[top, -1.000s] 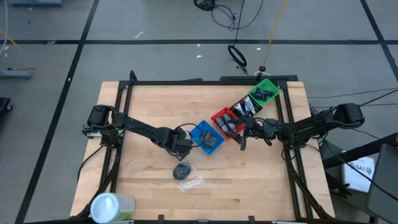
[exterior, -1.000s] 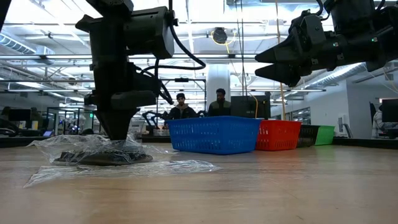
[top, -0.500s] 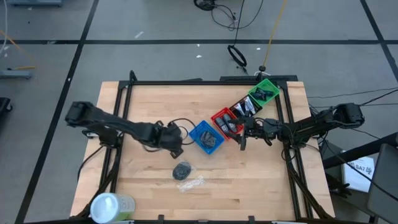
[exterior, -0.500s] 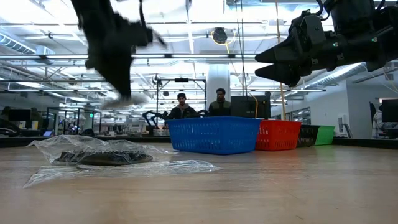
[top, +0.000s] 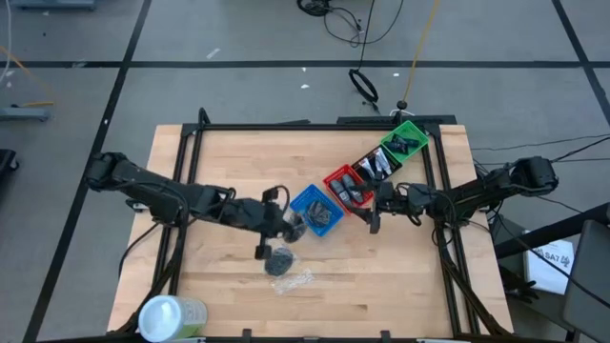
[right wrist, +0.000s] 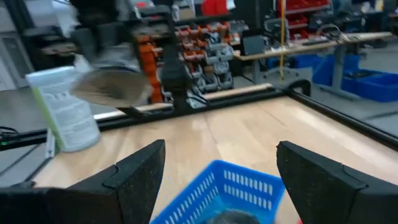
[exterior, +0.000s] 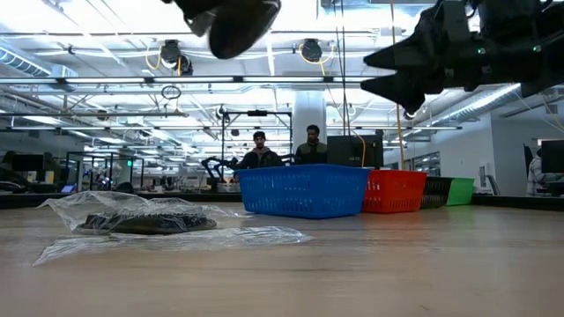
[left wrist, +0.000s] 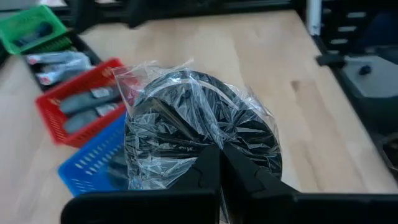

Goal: Pick & Place Travel size toiletries
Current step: Put the top hairbrush into the blue bin, then put the hairbrush into the blue bin, then return to Home Position

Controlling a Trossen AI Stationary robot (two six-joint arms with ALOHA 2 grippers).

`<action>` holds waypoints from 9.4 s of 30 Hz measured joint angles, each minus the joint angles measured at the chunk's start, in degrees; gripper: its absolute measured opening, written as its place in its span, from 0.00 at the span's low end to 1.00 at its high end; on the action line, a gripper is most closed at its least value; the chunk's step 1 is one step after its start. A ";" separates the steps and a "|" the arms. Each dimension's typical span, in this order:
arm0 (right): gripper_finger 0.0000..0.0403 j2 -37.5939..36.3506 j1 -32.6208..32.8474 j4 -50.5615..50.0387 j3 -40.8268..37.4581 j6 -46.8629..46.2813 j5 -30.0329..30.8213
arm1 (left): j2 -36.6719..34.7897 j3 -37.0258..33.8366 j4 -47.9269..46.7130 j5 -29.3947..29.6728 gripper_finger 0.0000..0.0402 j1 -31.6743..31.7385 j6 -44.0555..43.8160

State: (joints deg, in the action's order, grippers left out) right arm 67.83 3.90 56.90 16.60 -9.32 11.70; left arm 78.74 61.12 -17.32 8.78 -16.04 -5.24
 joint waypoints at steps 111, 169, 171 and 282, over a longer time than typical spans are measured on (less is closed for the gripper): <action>0.73 0.00 1.45 -0.26 0.02 2.93 0.20 | 34.16 13.35 -24.45 4.00 0.72 -10.75 -42.58; 0.73 0.02 1.45 -1.67 0.00 2.93 0.19 | 18.51 15.23 -13.19 -5.65 0.01 10.45 31.46; 0.73 0.02 1.45 -1.87 0.00 2.93 0.20 | 19.19 15.23 -12.05 -8.82 0.01 11.85 35.23; 0.73 -58.50 1.47 -40.36 -11.43 0.51 -11.64 | -67.49 -45.60 7.94 -9.73 0.59 5.45 6.41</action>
State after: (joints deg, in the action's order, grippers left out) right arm 9.33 5.37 16.54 5.17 -8.81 0.07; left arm 11.25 15.53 -9.39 -0.95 -10.59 1.17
